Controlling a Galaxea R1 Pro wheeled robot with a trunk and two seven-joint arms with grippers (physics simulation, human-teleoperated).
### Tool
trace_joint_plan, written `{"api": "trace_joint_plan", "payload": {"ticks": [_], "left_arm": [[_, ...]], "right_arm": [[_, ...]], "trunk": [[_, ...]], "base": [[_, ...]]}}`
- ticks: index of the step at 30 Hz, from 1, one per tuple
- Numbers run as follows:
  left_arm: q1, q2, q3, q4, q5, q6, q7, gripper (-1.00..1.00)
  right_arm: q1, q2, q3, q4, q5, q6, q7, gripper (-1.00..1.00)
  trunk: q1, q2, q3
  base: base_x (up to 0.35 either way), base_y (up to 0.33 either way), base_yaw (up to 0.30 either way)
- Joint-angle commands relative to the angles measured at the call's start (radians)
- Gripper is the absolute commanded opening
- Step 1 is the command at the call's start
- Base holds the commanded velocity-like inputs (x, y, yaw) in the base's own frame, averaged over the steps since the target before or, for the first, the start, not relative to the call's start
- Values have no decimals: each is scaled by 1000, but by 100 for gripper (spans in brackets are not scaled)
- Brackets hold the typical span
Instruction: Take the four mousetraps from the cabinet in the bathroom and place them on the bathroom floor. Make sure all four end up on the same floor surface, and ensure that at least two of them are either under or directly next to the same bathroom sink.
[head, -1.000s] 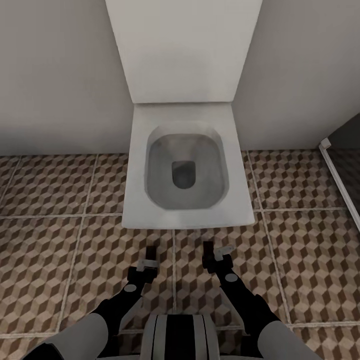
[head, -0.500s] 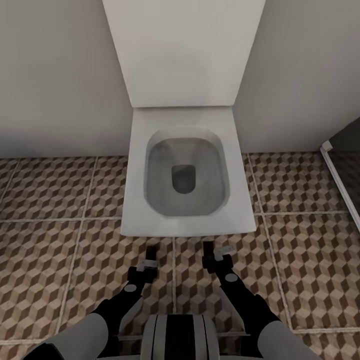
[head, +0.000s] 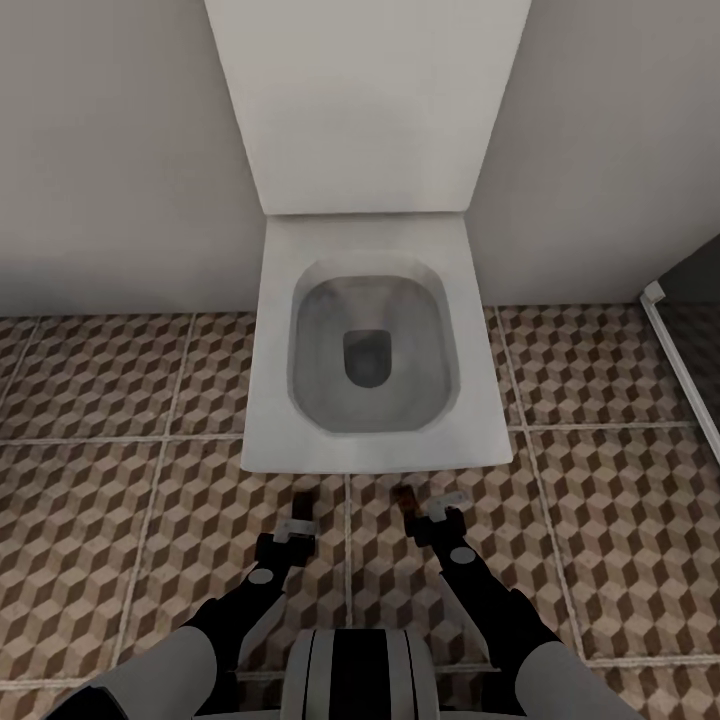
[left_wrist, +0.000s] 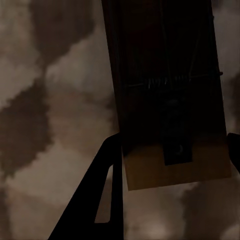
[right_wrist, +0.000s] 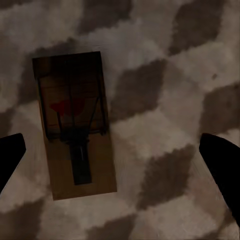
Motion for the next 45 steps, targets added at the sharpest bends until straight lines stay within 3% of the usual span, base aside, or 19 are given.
{"api": "trace_joint_plan", "payload": {"ticks": [1,23,24,39,45], "left_arm": [[-1,0,-9,1,7,-4,8,-100],[-1,0,-9,1,7,-4,8,-100],[-1,0,-9,1,7,-5,8,100],[-1,-1,-9,1,6,-7,8,100],[-1,-1,-9,0,6,-7,8,100]], "right_arm": [[0,-1,5,-1,-5,6,-8,100],[0,-1,5,-1,-5,6,-8,100],[0,-1,5,-1,-5,6,-8,100],[0,-1,5,-1,-5,5,-8,100],[0,-1,5,-1,-5,6,-8,100]], "trunk": [[0,0,0],[0,0,0],[0,0,0],[0,0,0],[0,0,0]], "base": [[0,0,0],[0,0,0],[0,0,0],[-6,0,0],[-239,0,0]]}}
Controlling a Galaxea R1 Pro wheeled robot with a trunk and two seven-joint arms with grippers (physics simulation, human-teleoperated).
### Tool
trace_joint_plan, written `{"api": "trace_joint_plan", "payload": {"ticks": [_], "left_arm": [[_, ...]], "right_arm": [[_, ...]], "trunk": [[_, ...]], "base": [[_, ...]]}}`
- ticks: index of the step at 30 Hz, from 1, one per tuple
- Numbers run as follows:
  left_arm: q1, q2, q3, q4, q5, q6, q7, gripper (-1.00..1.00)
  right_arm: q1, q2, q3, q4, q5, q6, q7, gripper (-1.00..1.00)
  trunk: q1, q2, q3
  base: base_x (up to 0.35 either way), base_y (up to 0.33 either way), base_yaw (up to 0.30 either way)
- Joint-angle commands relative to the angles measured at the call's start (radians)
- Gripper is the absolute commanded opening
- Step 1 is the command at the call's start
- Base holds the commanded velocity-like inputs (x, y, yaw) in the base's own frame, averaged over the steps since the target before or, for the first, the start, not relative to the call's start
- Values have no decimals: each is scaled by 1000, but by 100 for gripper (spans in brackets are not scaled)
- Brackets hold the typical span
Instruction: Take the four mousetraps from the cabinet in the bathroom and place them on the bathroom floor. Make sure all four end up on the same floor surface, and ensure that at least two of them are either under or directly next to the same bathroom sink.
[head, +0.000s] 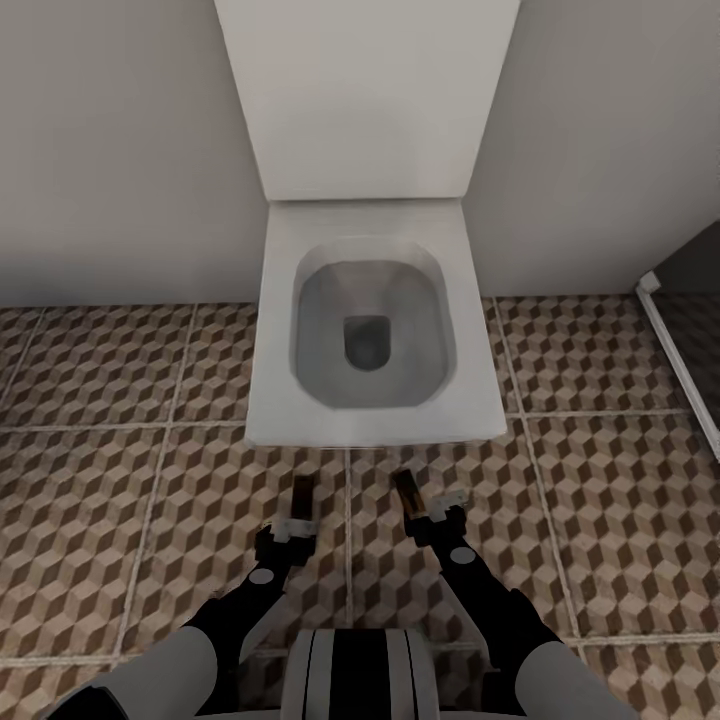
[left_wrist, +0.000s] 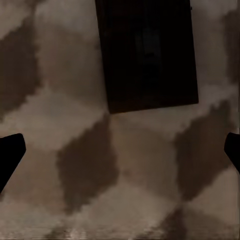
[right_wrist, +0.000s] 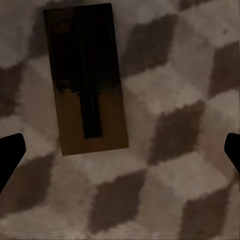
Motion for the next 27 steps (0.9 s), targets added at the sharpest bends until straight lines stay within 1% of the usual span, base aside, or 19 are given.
{"api": "trace_joint_plan", "payload": {"ticks": [1,27], "left_arm": [[-1,0,-9,1,9,-5,6,100],[-1,-4,-9,1,10,-5,6,100]], "right_arm": [[0,-1,5,-1,-5,5,-8,100],[0,-1,5,-1,-5,6,-8,100]], "trunk": [[-1,0,0],[-1,0,0]], "base": [[-308,0,0],[-330,0,0]]}}
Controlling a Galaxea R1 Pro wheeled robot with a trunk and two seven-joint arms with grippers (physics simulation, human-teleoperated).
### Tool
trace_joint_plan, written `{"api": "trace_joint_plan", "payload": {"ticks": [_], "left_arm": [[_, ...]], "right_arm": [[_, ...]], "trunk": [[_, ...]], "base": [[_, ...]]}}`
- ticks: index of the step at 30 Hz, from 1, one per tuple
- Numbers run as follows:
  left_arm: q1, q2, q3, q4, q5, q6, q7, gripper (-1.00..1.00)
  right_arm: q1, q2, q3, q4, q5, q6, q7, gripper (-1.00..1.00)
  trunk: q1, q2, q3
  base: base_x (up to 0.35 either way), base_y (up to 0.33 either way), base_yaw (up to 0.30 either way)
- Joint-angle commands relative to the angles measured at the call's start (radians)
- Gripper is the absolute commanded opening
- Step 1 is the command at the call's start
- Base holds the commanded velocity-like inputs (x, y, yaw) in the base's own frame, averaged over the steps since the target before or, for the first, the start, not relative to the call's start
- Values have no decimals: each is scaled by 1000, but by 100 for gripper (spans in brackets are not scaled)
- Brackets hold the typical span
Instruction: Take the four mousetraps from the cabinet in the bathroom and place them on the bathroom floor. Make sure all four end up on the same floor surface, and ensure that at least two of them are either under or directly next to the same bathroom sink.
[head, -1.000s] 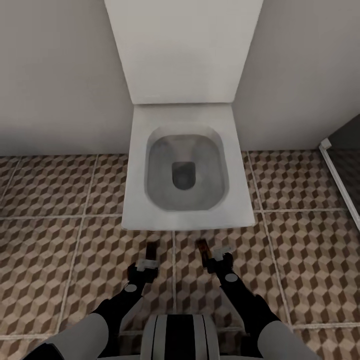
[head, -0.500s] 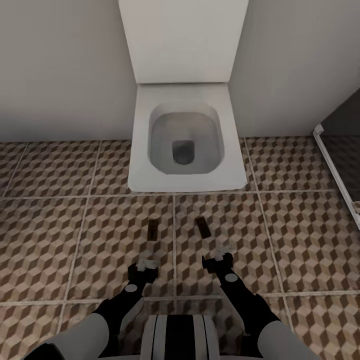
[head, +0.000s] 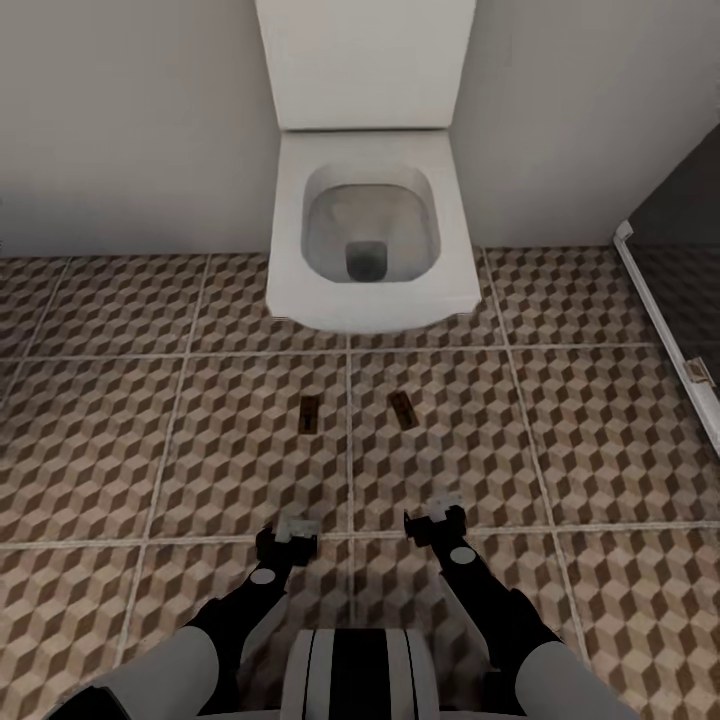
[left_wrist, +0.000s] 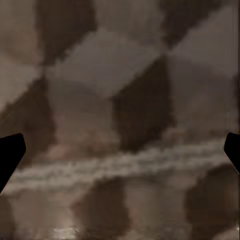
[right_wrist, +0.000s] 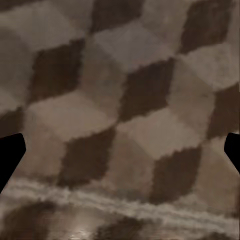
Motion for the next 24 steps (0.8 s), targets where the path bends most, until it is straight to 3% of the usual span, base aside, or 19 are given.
{"api": "trace_joint_plan", "payload": {"ticks": [1,8,24], "left_arm": [[-1,0,-9,1,9,-4,6,100],[-1,-1,-9,1,10,-5,6,100],[-1,-10,-9,1,8,-5,6,100]], "right_arm": [[0,-1,5,-1,-5,5,-8,100],[0,-1,5,-1,-5,6,-8,100],[0,-1,5,-1,-5,6,-8,100]], "trunk": [[-1,0,0],[-1,0,0],[-1,0,0]], "base": [[-333,0,0],[-184,0,0],[-15,0,0]]}}
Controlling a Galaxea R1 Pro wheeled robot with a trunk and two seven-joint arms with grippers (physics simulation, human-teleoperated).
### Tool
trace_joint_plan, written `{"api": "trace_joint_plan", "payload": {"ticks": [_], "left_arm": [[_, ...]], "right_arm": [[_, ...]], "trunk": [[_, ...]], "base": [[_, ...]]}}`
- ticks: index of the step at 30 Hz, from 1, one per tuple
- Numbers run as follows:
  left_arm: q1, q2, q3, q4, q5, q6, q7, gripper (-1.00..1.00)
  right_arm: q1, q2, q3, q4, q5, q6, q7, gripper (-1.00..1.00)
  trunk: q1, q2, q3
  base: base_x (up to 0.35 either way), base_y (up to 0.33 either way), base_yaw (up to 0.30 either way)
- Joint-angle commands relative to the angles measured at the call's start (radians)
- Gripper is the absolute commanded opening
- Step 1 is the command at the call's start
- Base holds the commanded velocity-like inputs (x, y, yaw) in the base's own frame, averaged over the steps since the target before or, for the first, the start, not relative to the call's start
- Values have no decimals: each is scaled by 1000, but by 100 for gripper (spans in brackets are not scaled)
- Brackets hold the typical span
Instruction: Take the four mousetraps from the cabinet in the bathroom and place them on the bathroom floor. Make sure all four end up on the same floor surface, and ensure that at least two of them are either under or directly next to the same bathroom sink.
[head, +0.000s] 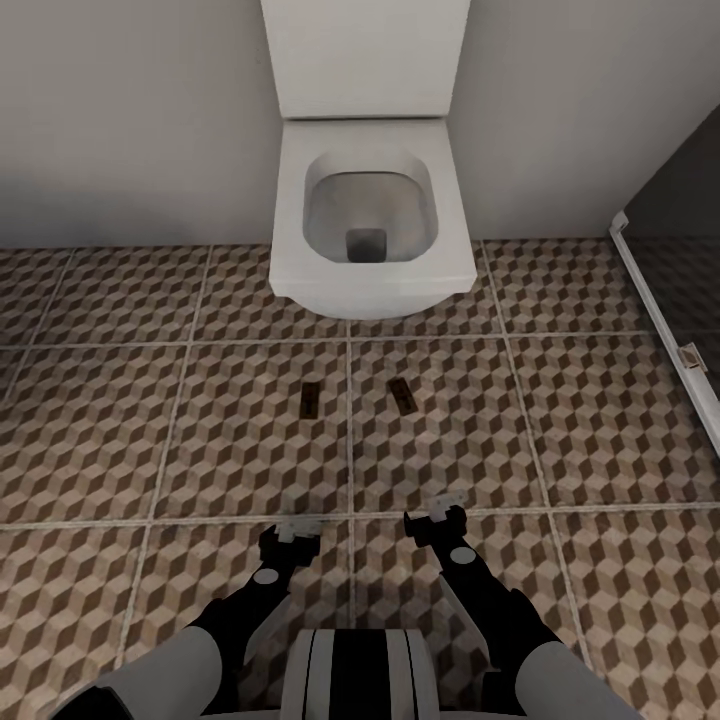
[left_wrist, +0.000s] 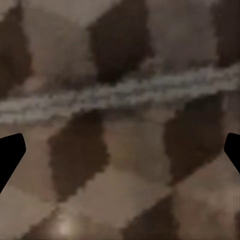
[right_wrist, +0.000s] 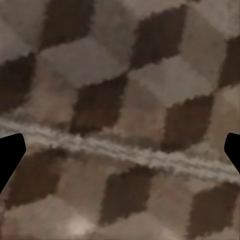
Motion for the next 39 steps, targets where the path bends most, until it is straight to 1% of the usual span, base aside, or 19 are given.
{"api": "trace_joint_plan", "payload": {"ticks": [1,4,32,39], "left_arm": [[-1,0,-8,1,9,-5,6,100],[-1,0,-8,1,9,-4,6,100],[-1,0,-9,1,10,-3,6,100],[-1,-2,-9,2,10,-3,6,100]], "right_arm": [[0,-1,5,-1,-5,6,-8,100],[0,0,5,-1,-5,6,-8,100],[0,0,5,-1,-5,4,-8,100],[0,0,5,-2,-5,-16,-8,100]], "trunk": [[0,0,0],[0,0,0],[-13,6,108],[-16,8,135]], "base": [[0,0,0],[0,0,0],[0,0,0],[0,0,0]]}}
